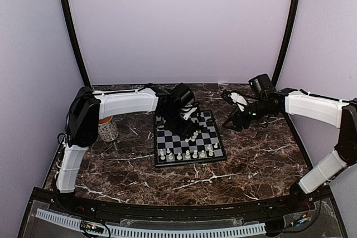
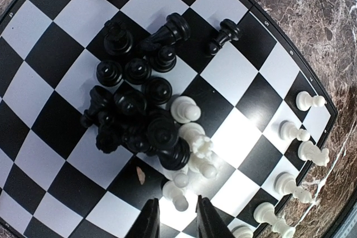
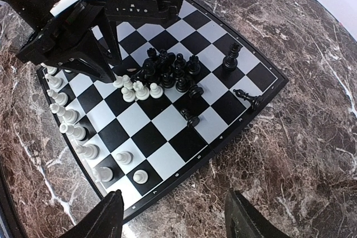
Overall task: Set up the chess pieces on the board
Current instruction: Pick up the pawn from the chessboard, then place the pawn on c2.
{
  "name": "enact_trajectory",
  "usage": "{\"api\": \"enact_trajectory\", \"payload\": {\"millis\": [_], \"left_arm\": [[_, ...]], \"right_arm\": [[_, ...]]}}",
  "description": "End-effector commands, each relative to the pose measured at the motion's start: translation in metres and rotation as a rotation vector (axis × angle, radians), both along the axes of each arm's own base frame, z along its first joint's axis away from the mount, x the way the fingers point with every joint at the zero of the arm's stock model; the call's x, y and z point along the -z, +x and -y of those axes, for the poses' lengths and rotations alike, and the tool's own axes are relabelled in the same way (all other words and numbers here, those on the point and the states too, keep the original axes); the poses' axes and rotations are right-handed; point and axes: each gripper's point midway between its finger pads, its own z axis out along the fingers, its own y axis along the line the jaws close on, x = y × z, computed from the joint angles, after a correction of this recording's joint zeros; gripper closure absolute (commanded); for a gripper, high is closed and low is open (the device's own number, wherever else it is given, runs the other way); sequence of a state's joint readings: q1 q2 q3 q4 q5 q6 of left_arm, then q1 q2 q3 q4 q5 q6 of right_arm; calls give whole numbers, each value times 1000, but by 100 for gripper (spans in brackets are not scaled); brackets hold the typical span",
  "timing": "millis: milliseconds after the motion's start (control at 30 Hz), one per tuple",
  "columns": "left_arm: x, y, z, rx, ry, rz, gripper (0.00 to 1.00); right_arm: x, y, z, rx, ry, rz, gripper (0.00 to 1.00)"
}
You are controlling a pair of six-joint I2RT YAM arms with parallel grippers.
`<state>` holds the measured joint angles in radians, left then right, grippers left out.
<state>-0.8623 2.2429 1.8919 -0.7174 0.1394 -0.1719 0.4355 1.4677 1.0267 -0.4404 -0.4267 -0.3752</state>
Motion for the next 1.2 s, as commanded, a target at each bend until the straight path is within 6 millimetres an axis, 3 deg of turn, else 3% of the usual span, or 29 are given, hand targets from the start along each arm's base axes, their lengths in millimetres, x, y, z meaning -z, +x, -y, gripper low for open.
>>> {"api": "enact_trajectory", "payload": {"millis": [0, 267, 467, 800, 967, 1167], "left_arm": [[-4, -4, 3, 17, 3, -14, 75], [3, -3, 1, 28, 33, -21, 83], [-4, -6, -3, 32, 50, -27, 96], [-34, -18, -30, 19, 92, 2, 99], [-27, -36, -50, 24, 124, -26, 99], [-19, -50, -47, 49, 114, -63, 99]], "right_arm": [[-9, 3, 1, 10, 27, 28, 37], [-8, 4, 1, 11, 23, 26, 37], [-6, 4, 1, 10, 20, 22, 37], [-2, 5, 0, 8, 17, 8, 37], [0, 5, -1, 5, 16, 3, 37], [2, 5, -2, -2, 16, -6, 37]]}}
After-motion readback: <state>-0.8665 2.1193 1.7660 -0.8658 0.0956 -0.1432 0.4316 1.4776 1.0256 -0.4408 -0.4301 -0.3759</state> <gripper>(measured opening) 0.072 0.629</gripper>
